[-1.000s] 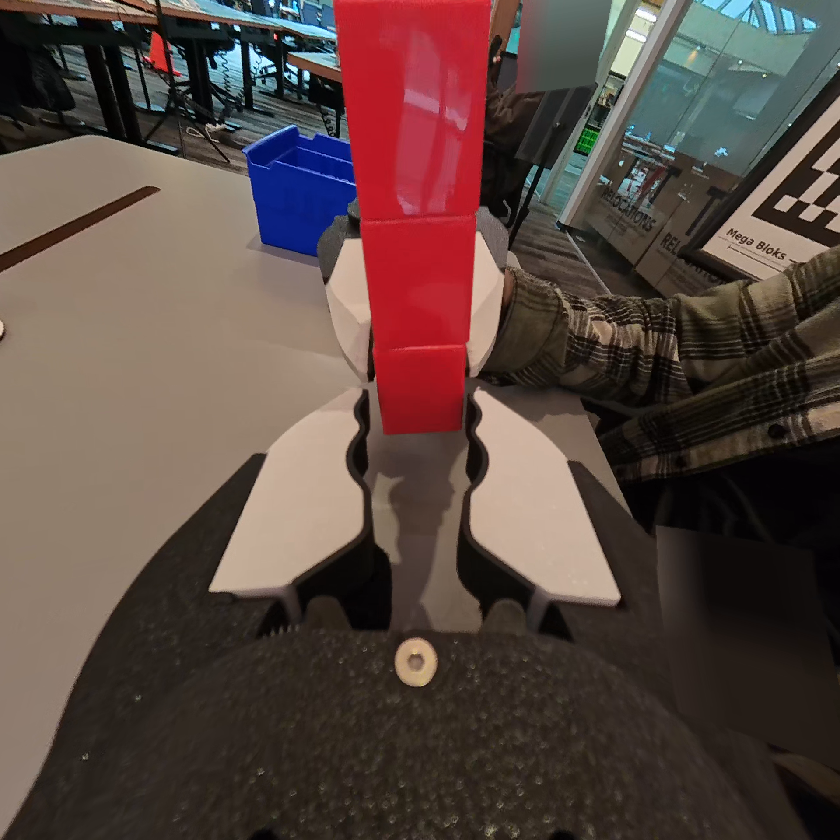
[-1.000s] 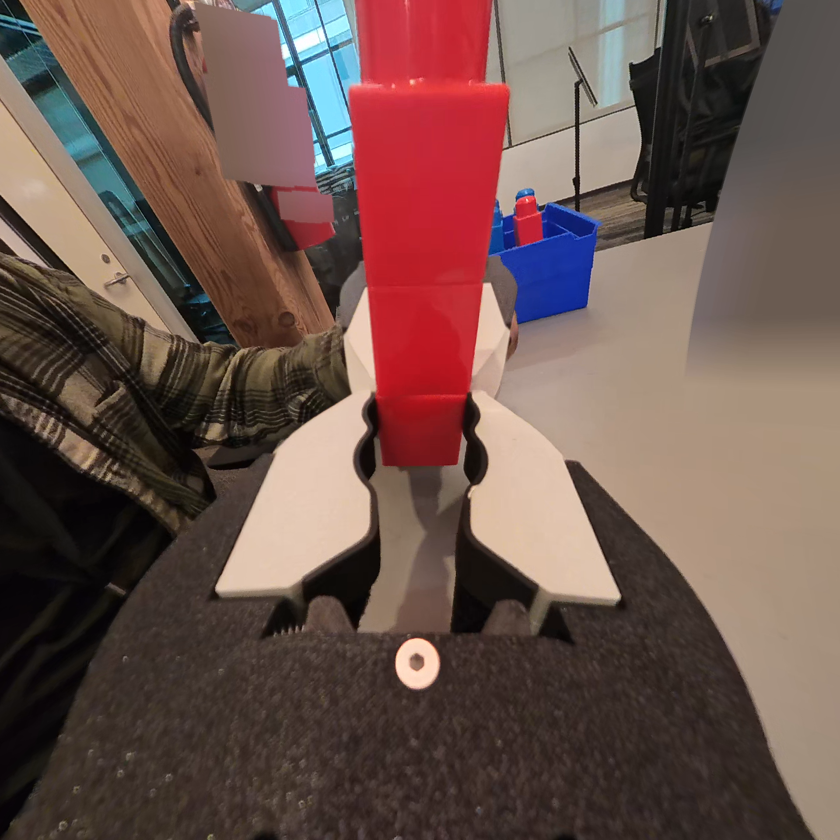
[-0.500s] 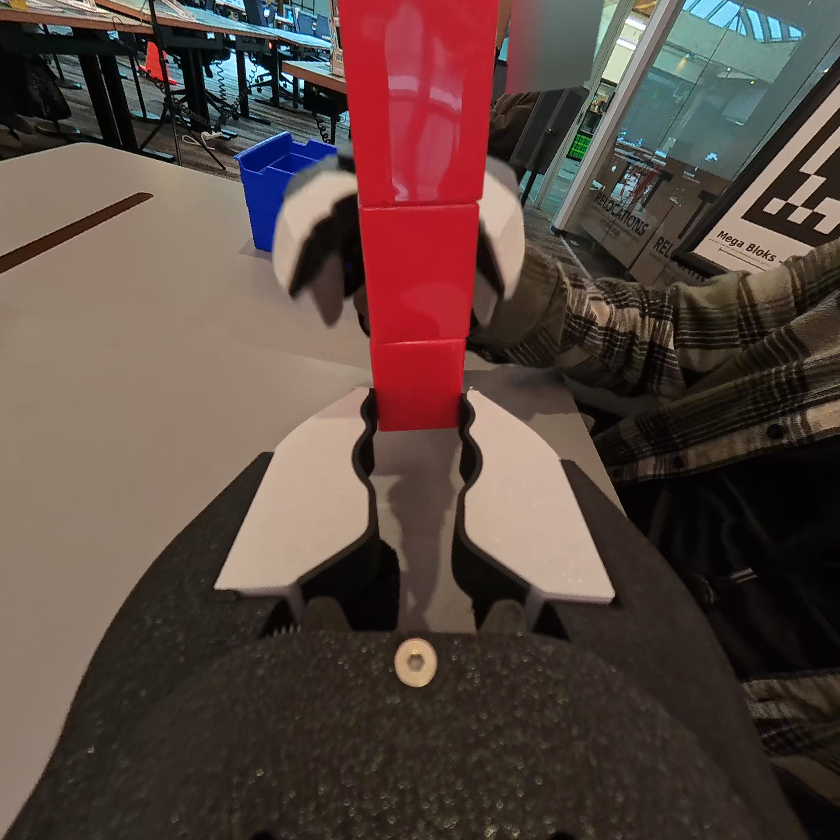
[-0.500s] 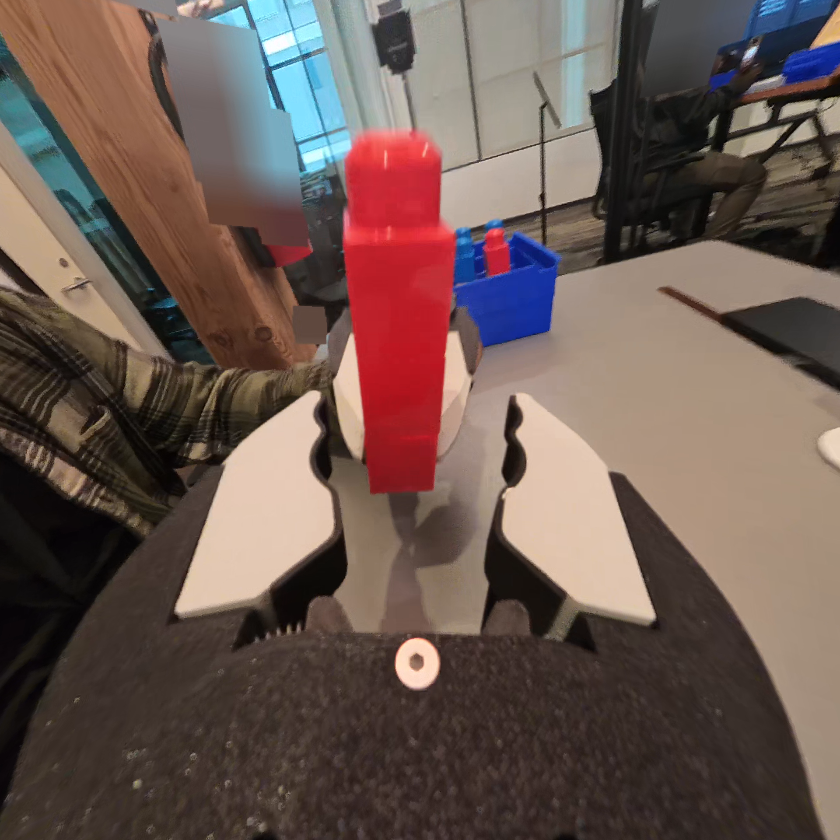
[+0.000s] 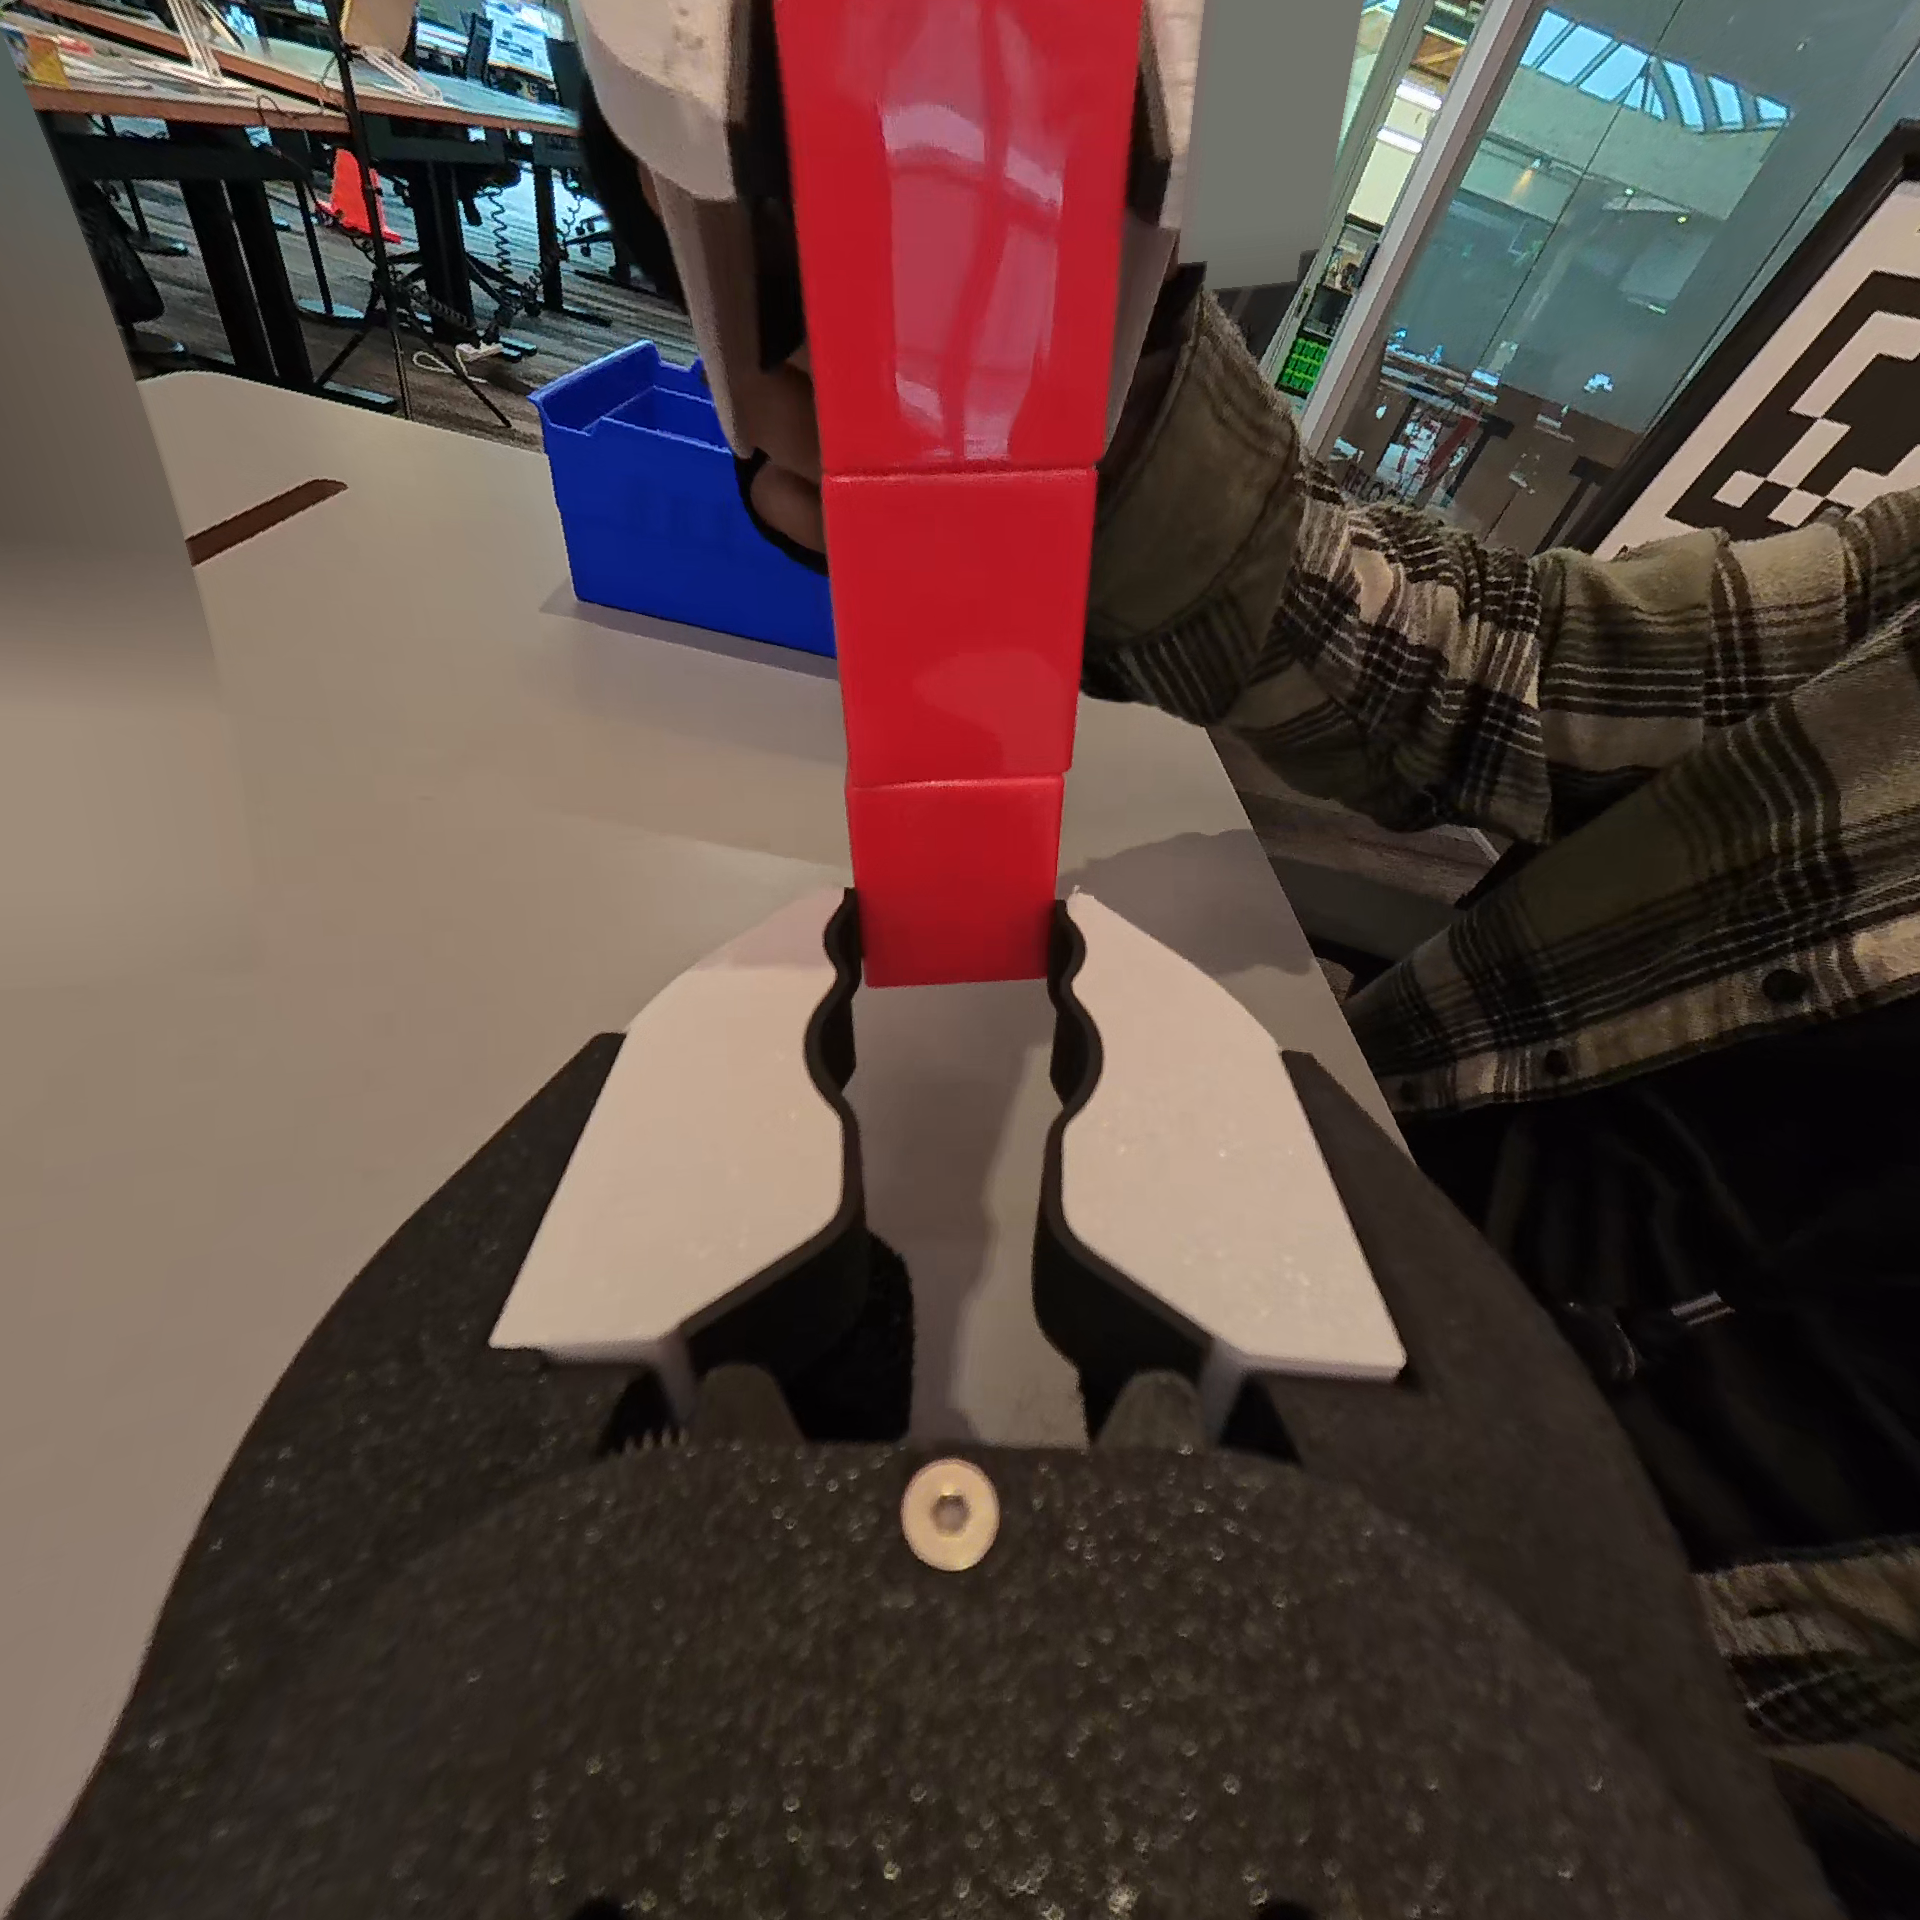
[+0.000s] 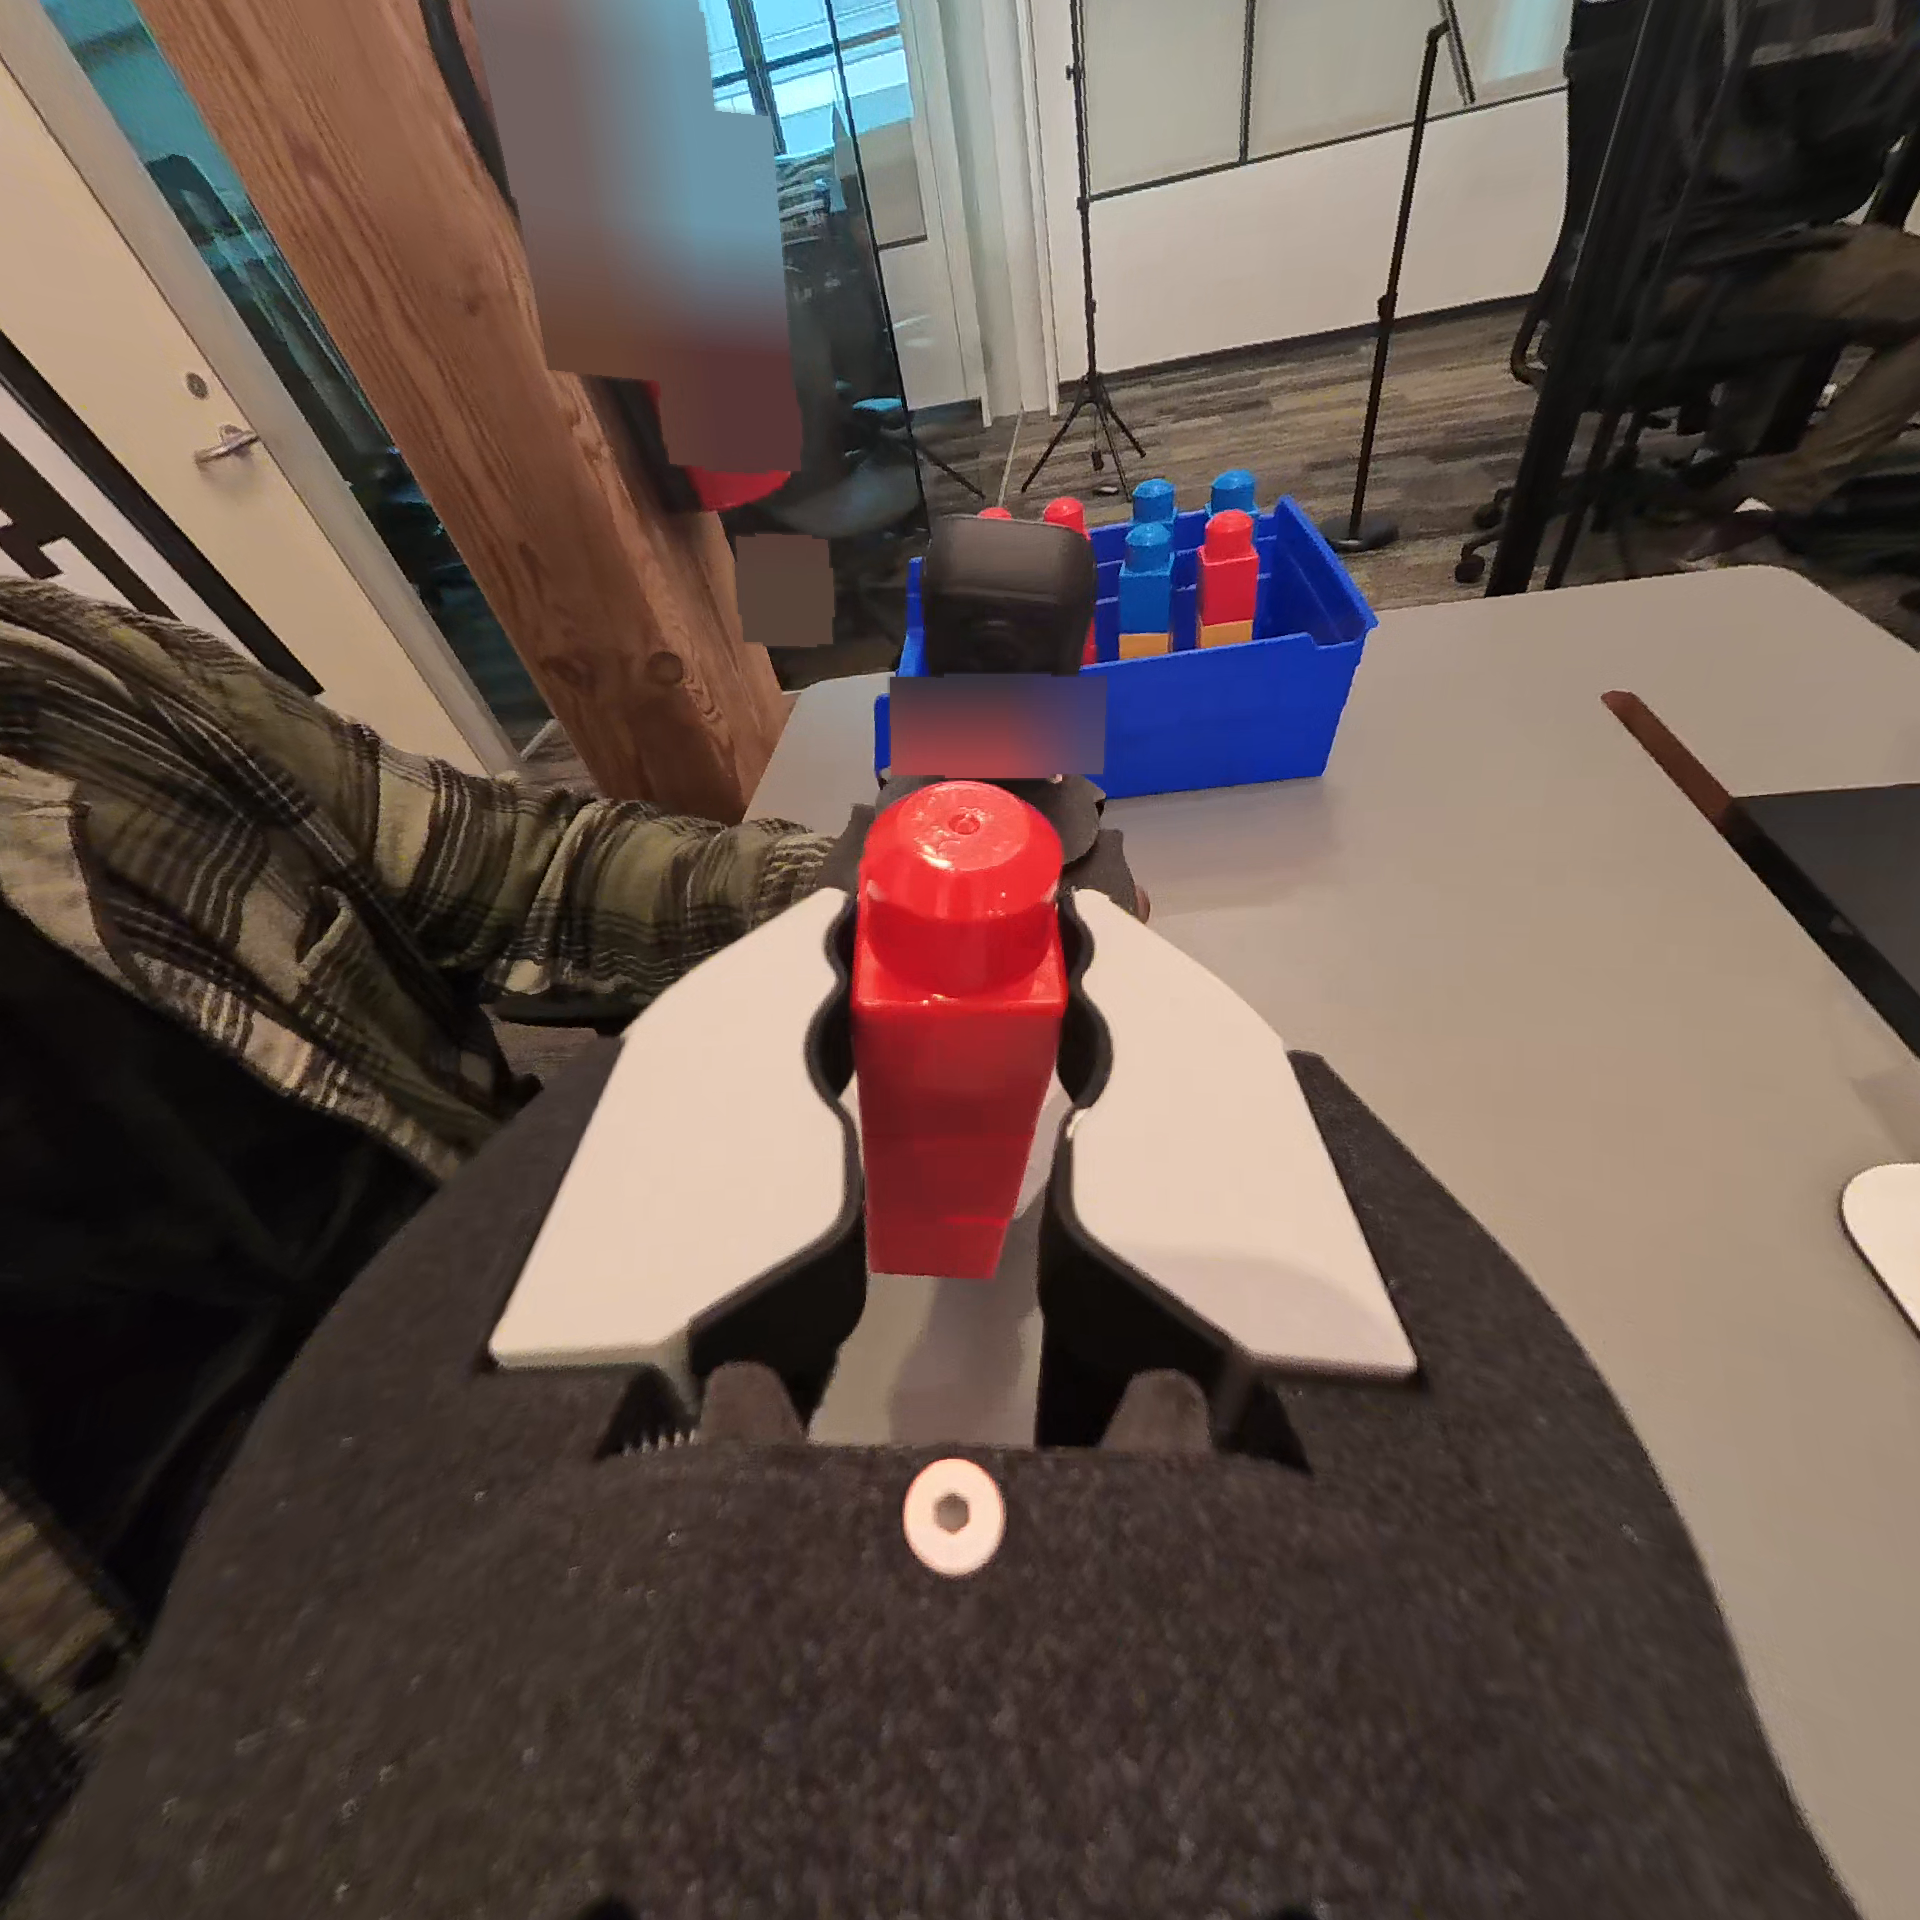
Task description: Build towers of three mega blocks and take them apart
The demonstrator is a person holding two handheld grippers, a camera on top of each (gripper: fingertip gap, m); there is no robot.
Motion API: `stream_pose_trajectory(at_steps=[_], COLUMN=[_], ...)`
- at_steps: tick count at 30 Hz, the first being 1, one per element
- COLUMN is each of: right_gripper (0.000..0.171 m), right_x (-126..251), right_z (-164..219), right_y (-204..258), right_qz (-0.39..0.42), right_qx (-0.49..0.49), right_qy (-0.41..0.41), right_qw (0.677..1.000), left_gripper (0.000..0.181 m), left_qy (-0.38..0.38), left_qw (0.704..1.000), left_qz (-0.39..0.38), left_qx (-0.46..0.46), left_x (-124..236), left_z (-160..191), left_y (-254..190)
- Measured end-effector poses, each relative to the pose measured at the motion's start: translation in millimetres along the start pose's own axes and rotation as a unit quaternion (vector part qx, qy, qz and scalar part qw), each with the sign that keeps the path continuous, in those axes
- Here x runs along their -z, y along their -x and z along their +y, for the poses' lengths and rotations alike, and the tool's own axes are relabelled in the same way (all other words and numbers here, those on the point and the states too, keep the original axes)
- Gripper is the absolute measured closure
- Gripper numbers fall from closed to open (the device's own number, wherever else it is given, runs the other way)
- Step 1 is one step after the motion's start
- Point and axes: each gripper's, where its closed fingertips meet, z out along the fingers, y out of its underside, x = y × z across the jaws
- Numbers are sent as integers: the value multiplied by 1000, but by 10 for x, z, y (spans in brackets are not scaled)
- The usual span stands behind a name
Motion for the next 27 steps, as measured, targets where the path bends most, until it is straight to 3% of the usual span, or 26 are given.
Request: stream_pose_trajectory(at_steps=[3,6,9,12,14,22,25,27], right_gripper=[136,136,136,136,136,136,136,136], right_x=[-4,-24,-47,-98,-116,-111,66,229], right_z=[-2,27,37,80,100,149,-188,-304], right_y=[-4,-5,-7,-3,-10,-19,-41,-116], right_qz=[6,10,7,4,7,9,17,50], right_qx=[1,9,5,1,3,2,-12,0], right_qy=[2,3,-8,-7,-5,18,-73,-72], right_qw=[1000,1000,1000,1000,1000,1000,997,996], left_gripper=[147,123,120,125,146,146,146,146], left_qy=[-12,-38,-41,-36,-24,-11,39,-11], left_qw=[1000,999,999,999,1000,1000,997,999], left_qz=[4,-12,-30,-31,-12,-16,-56,-48], left_qx=[6,5,-4,-1,-4,7,-19,-23], left_x=[2,17,1,-33,-58,-95,-129,-138], left_z=[-31,-126,-145,-116,-65,-11,155,26], left_y=[8,42,69,80,30,21,108,47])
